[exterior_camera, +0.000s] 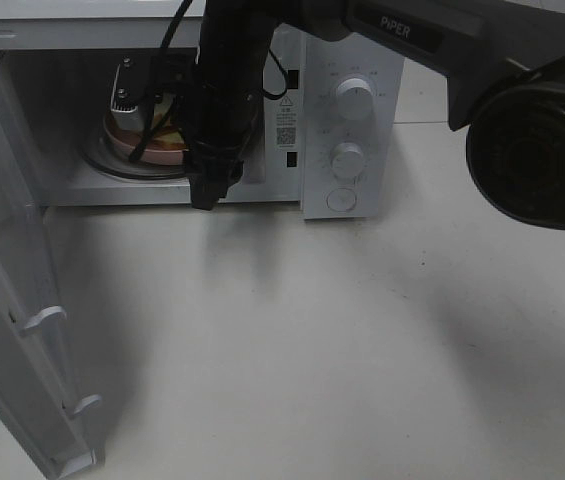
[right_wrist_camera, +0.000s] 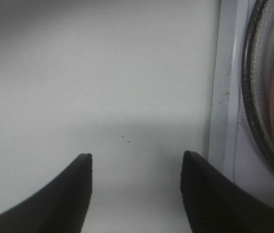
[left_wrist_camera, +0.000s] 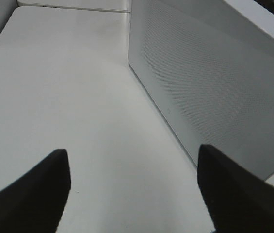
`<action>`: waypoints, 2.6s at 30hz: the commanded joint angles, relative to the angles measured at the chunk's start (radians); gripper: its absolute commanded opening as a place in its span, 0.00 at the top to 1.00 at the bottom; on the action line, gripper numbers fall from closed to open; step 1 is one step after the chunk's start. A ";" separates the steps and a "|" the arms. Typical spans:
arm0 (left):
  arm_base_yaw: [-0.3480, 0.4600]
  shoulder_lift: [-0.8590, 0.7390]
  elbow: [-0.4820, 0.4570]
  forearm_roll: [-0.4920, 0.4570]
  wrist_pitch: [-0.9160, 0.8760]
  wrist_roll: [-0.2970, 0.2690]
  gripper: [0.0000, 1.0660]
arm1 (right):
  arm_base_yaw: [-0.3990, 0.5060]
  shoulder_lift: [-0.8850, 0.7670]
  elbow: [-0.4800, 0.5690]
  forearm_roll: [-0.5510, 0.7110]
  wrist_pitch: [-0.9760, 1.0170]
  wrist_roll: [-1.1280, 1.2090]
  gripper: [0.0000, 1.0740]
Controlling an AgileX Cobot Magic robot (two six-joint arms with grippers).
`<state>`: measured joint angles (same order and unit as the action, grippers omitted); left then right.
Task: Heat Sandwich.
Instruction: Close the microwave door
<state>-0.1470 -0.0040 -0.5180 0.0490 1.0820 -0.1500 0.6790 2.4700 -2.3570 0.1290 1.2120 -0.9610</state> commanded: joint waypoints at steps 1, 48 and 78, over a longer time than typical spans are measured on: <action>0.005 -0.017 0.001 0.000 -0.009 -0.001 0.34 | 0.011 -0.016 0.003 -0.023 0.031 0.094 0.49; 0.005 -0.017 0.001 0.000 -0.009 -0.001 0.34 | 0.049 -0.535 0.708 -0.111 0.030 0.926 0.49; 0.005 -0.017 0.001 0.000 -0.009 -0.001 0.34 | -0.493 -1.067 1.304 -0.158 -0.040 0.950 0.49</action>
<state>-0.1470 -0.0040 -0.5180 0.0490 1.0820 -0.1500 0.1900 1.4150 -1.0630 -0.0200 1.1790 -0.0070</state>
